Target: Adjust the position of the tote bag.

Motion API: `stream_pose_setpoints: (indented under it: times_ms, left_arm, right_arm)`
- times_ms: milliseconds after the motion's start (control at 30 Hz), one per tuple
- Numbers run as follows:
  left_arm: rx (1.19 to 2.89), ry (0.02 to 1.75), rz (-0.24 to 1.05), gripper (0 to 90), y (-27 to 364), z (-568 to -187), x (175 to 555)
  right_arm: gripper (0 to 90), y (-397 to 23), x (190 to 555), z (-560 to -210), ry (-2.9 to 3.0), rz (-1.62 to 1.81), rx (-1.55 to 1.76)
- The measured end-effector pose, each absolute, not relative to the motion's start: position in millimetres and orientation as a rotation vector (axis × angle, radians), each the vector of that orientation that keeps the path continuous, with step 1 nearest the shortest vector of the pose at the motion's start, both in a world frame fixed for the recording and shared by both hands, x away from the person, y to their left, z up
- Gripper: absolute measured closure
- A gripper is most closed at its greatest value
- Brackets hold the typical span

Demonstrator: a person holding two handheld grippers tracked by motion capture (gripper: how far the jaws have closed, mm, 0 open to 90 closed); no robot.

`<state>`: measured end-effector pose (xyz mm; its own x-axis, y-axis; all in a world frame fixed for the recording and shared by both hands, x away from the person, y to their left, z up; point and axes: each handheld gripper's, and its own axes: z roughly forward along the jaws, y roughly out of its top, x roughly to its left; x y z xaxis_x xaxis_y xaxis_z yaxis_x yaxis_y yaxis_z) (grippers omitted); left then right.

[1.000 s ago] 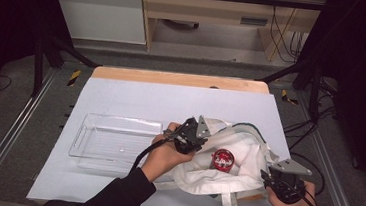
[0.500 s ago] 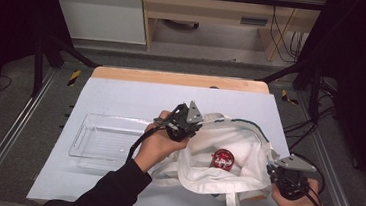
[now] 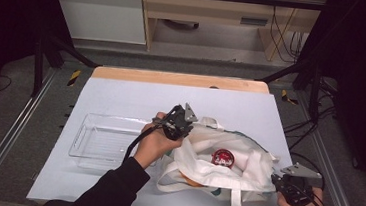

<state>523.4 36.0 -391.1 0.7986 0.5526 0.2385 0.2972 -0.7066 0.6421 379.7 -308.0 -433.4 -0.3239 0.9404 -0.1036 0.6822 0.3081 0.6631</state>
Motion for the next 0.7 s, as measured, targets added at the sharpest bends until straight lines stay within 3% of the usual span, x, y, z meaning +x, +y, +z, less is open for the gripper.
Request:
stream_pose_setpoints:
  times_ms: [133, 233, 333, 700]
  left_arm:
    - [2.378, 0.624, 0.544, 82.1, 36.0, -392.2, 519.9]
    - [2.371, 0.596, 0.542, 82.1, 39.1, -387.6, 512.4]
    - [2.368, 0.579, 0.530, 82.1, 43.6, -385.3, 505.2]
    - [2.383, 0.521, 0.505, 82.0, 52.5, -382.7, 487.7]
  right_arm:
    - [88.4, -307.1, 378.7, -430.1, 2.087, 0.743, 1.430]
    - [73.8, -304.7, 376.8, -419.3, 2.039, 0.776, 1.394]
    - [66.5, -297.2, 374.0, -400.1, 2.002, 0.817, 1.334]
    - [57.0, -217.8, 380.7, -381.7, 2.213, 0.974, 0.982]
